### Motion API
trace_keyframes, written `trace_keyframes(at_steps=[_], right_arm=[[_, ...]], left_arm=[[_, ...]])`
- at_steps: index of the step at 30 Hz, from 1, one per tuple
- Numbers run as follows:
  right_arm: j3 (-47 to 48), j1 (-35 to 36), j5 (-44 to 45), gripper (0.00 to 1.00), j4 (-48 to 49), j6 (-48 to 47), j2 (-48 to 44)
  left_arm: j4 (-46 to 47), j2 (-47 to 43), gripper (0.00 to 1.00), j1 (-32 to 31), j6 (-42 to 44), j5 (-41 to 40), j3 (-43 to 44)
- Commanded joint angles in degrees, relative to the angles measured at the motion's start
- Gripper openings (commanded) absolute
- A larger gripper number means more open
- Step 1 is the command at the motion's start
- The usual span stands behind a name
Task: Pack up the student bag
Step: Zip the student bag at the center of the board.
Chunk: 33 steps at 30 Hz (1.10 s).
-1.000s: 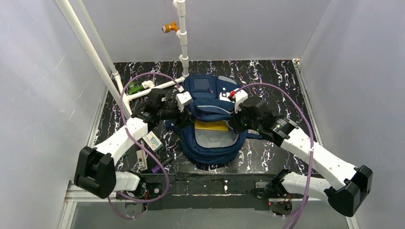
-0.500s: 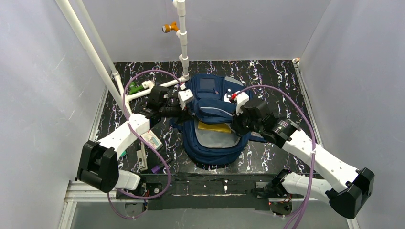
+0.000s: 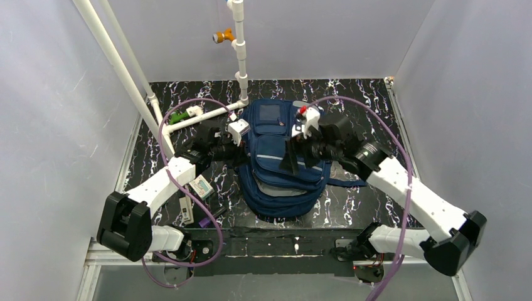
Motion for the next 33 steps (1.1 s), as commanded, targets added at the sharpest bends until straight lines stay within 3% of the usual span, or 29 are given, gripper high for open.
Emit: trace_keyframes(at_steps=[1,4,9,17,22,28,33], right_arm=[[5.71,-0.11,-1.27,0.98,9.66,9.60,7.43],[3.66,-0.11,-0.48,0.93,21.31,18.41,11.89],[4.03,1.13,-4.52,0.56,36.90,27.53,23.97],[-2.06,2.70,6.65,0.22,49.80,27.86,34.33],[-6.14,2.70,13.98,0.16,59.03,25.22,38.47],[-4.48,2.62,13.24,0.16,61.50,25.41,43.79],[-1.48,2.37,13.44,0.17,57.42,23.75,44.35]], left_arm=[[-5.96,-3.37,0.00,-0.77,-6.32,2.71,0.52],[-7.79,-3.00,0.00,-0.77,-9.58,0.63,0.40],[-6.75,-1.31,0.00,-0.81,-13.70,3.68,-0.45],[-7.62,-1.25,0.00,-0.76,-16.89,6.27,-0.38],[-15.36,-1.21,0.00,-0.76,-15.85,6.89,0.12],[-22.91,-4.61,0.00,-0.76,-15.94,14.84,-0.13],[-16.47,-7.25,0.00,-0.83,-24.50,22.16,-4.86]])
